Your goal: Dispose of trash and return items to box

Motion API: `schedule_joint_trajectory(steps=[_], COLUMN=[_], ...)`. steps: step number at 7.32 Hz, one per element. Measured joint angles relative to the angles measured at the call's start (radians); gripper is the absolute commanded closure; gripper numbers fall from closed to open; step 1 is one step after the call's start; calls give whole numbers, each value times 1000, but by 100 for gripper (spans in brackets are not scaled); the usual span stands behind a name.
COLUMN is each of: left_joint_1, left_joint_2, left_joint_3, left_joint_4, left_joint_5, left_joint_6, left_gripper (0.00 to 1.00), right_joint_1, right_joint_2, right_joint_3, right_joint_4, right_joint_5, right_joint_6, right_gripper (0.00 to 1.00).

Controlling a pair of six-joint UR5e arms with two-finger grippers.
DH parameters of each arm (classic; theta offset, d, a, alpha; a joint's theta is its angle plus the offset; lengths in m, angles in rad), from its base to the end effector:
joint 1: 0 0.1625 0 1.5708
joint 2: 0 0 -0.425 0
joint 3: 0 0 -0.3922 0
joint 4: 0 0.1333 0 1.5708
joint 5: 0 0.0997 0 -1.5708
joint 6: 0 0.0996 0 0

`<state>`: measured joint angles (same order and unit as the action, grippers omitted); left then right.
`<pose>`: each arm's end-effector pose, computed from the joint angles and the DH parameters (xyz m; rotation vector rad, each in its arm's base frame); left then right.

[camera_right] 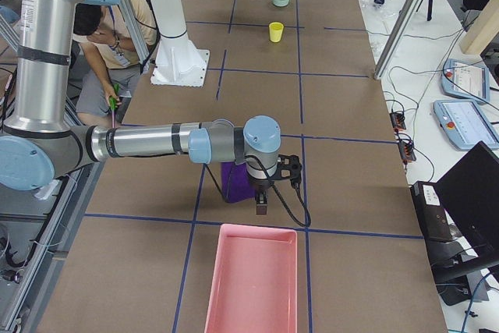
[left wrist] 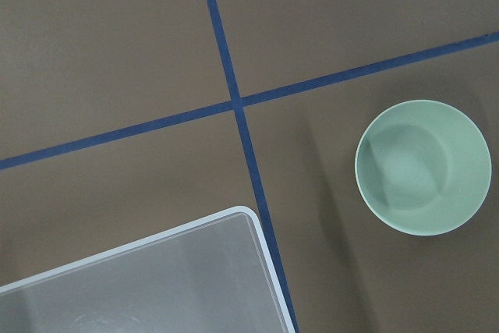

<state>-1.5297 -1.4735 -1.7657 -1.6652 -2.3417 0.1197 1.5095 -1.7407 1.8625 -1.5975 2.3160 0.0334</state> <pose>-0.0449 -0.4628 0.5984 0.2129 0.7623 0.2263 0.0397 -0.4269 0.5971 0.0553 -0.7482 -0.0620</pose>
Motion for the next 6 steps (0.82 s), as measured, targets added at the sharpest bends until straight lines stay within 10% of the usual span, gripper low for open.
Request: schedule_joint_trajectory(steps=[6], left_joint_1=[139], left_joint_2=[-205], left_joint_3=[0], left_joint_4=[-216], left_joint_5=[-8], left_joint_6=[-72], left_gripper=[0], right_joint_1=[-157], right_joint_2=[216], right_joint_3=[56], right_joint_4=[30], right_joint_5=[-5], right_joint_6=[256], right_gripper=[0])
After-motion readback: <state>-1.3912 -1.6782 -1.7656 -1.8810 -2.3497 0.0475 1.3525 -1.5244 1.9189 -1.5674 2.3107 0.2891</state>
